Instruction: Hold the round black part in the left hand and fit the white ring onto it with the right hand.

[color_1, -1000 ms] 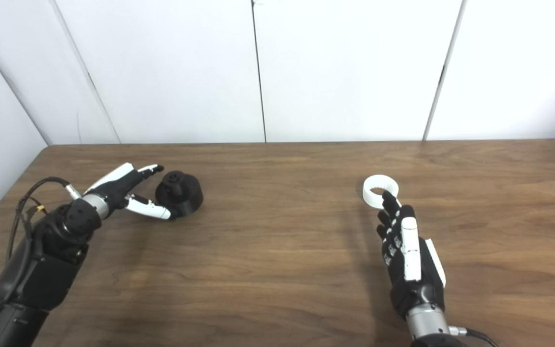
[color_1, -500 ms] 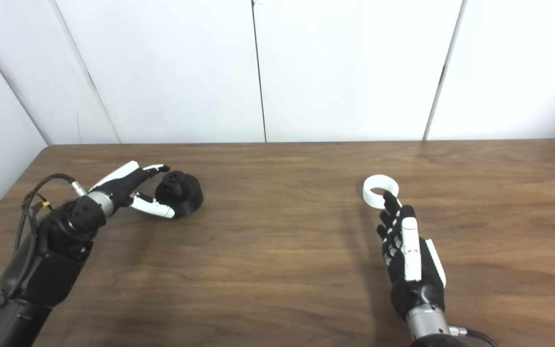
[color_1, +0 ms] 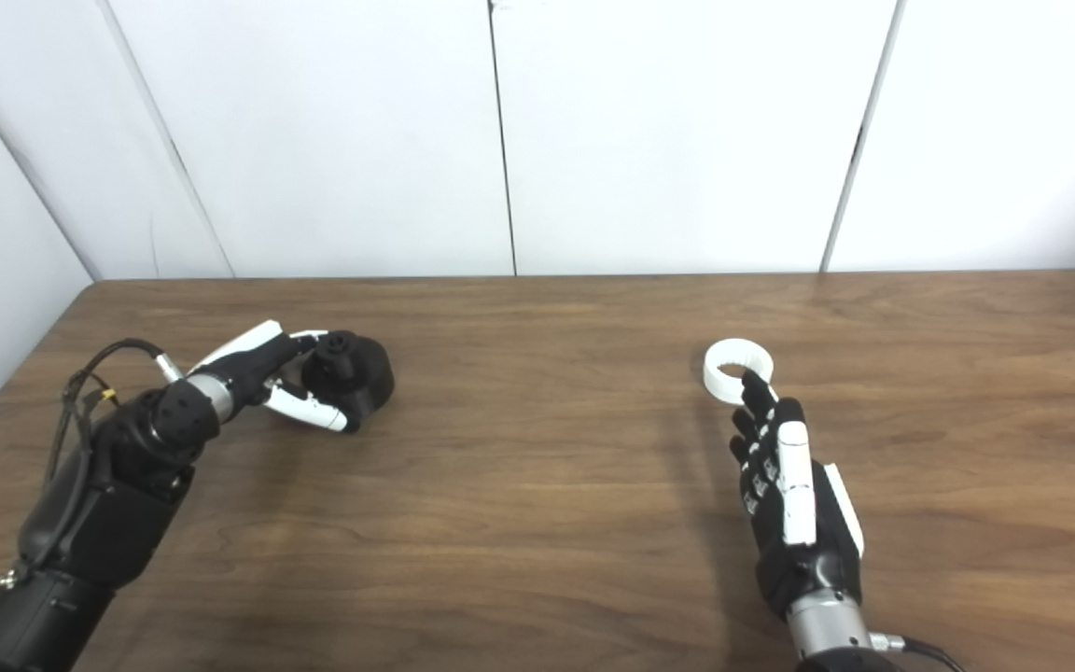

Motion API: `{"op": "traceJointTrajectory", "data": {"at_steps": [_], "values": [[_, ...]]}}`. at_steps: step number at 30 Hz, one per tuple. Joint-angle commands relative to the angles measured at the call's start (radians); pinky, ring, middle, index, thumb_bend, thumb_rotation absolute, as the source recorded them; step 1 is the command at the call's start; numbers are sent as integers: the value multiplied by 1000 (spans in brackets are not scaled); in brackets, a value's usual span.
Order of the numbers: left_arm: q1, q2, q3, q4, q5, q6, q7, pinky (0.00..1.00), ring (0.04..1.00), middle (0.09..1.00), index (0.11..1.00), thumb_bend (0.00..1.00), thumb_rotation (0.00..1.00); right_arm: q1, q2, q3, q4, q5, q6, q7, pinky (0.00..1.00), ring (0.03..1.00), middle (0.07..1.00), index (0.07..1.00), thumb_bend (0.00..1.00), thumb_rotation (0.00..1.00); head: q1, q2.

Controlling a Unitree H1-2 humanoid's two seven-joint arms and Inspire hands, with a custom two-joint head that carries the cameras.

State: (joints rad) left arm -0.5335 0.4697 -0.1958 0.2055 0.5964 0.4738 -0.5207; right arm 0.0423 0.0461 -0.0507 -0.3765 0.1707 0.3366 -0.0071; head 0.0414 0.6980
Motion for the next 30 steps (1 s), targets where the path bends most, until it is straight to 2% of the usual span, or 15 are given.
{"op": "traceJointTrajectory", "data": {"at_steps": [1,6,11,17,23,30], "values": [[-67,17,6,-11,27,-4,7,1000,1000,1000,932,1000,247,16,6,1,-48,4,-31,1,1000,988,986,939,495,1000,0,1],[-75,4,7,5,40,-4,5,1000,1000,1000,920,1000,240,20,5,0,-53,7,-33,-1,1000,988,985,938,489,1000,1,1],[-76,3,-9,10,22,-9,36,1000,1000,1000,912,1000,255,25,-1,3,-54,-2,-34,-1,1000,985,983,938,504,1000,1,1],[-74,-1,-23,17,25,-24,79,995,1000,1000,855,998,254,28,-1,-1,-55,7,-34,0,1000,981,980,934,490,1000,0,1],[-77,11,-59,24,50,-37,103,971,1000,982,790,947,224,30,-4,0,-61,2,-26,-2,1000,985,981,935,509,1000,2,1],[-68,21,-70,23,49,-65,136,958,1000,957,741,899,208,28,-5,0,-53,6,-38,3,1000,984,980,936,499,1000,3,1]]}}
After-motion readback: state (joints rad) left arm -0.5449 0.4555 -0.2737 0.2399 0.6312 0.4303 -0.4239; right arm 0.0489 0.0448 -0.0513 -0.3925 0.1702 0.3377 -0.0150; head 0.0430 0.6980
